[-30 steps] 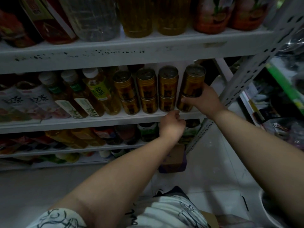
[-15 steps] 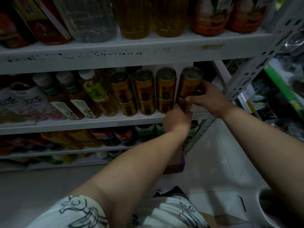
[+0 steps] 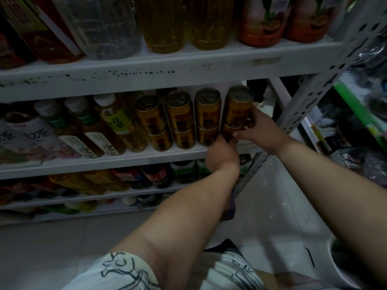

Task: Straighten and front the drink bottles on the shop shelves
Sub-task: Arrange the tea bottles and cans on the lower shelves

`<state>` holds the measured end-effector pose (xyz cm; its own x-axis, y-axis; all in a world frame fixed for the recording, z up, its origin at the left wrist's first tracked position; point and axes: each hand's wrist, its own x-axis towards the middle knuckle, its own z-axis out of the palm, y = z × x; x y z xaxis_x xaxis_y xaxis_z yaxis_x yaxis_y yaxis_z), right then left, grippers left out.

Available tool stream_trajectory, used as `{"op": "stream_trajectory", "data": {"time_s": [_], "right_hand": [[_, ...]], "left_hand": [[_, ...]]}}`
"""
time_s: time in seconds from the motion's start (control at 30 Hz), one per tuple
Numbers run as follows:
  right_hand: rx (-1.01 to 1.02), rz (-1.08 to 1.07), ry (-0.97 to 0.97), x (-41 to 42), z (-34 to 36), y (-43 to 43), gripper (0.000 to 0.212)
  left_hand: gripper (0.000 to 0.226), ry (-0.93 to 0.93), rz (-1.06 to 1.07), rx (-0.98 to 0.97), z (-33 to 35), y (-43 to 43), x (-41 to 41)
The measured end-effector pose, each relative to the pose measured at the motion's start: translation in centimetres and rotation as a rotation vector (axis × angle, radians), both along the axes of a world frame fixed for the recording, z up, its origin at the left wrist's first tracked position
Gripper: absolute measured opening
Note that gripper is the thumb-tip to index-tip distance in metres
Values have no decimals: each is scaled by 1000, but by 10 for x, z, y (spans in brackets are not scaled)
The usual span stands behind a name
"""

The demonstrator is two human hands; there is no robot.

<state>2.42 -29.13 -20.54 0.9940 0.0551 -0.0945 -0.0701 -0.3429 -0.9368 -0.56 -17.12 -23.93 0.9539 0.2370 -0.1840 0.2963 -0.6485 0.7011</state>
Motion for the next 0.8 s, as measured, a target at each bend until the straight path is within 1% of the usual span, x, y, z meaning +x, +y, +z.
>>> {"op": "stream_trajectory", "data": {"time_s": [0.1, 0.2, 0.33, 0.47, 0.6, 0.7, 0.8], "right_hand": [[-85, 9, 7, -1, -8, 2, 64], [-69, -4, 15, -1, -11, 5, 69], [-77, -3, 29, 3, -10, 6, 72], [-63, 14, 41, 2, -5, 8, 70], [-75, 70, 62, 0, 0, 6, 69], [-74, 60, 83, -2, 4, 7, 64], [-70, 10, 57, -9, 0, 10, 46]], "left_hand": [[27, -19, -52, 18, -2, 7, -2], [27, -49, -134, 78, -11, 21, -10], [33, -20, -194, 98, -28, 46, -18], [34, 20, -175, 98, -38, 67, -17], [23, 0, -138, 69, -36, 84, -11], [15, -27, -99, 33, -32, 99, -3], [17, -36, -75, -9, -31, 119, -1]]}}
